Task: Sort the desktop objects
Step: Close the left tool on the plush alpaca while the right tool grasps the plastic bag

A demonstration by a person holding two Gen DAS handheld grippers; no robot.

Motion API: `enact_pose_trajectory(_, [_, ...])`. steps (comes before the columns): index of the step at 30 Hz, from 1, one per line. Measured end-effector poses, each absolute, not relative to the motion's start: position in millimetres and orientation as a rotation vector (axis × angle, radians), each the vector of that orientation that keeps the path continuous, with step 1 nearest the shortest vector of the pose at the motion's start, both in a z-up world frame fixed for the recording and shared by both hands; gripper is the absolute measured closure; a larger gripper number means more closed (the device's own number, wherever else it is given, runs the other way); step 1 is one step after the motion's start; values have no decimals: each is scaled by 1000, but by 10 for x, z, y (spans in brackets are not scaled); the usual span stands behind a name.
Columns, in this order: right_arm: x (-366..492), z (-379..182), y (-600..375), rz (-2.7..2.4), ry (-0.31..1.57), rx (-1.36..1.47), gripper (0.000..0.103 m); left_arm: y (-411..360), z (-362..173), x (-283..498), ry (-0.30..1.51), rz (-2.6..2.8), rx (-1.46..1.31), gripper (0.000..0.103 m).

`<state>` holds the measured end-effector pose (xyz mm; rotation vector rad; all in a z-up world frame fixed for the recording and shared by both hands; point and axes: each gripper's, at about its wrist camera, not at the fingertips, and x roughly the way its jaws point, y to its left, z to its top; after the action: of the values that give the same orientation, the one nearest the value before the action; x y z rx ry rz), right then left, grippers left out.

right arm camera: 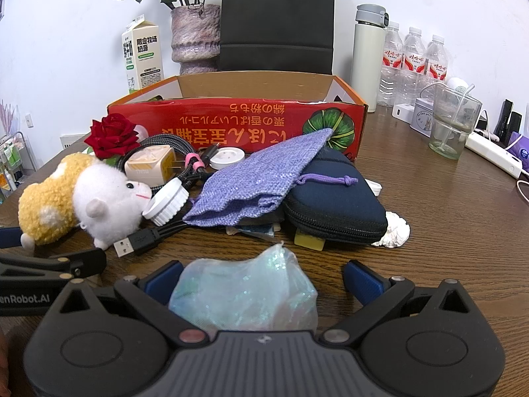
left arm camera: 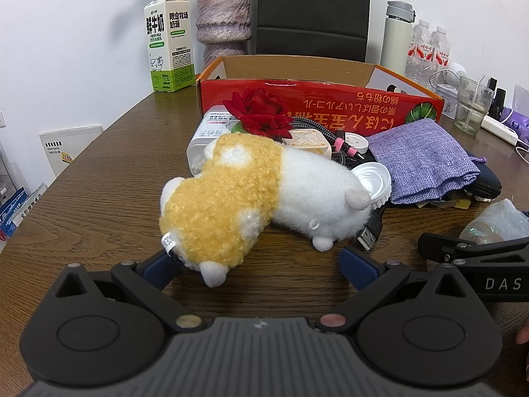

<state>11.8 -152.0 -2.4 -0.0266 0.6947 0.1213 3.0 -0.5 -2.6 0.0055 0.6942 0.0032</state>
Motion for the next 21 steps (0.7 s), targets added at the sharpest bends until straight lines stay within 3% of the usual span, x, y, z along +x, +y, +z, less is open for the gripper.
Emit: enact_pose_trajectory(21, [119,-17,-1526,114,695,-23,0,-15,-51,39,694,4,8,0])
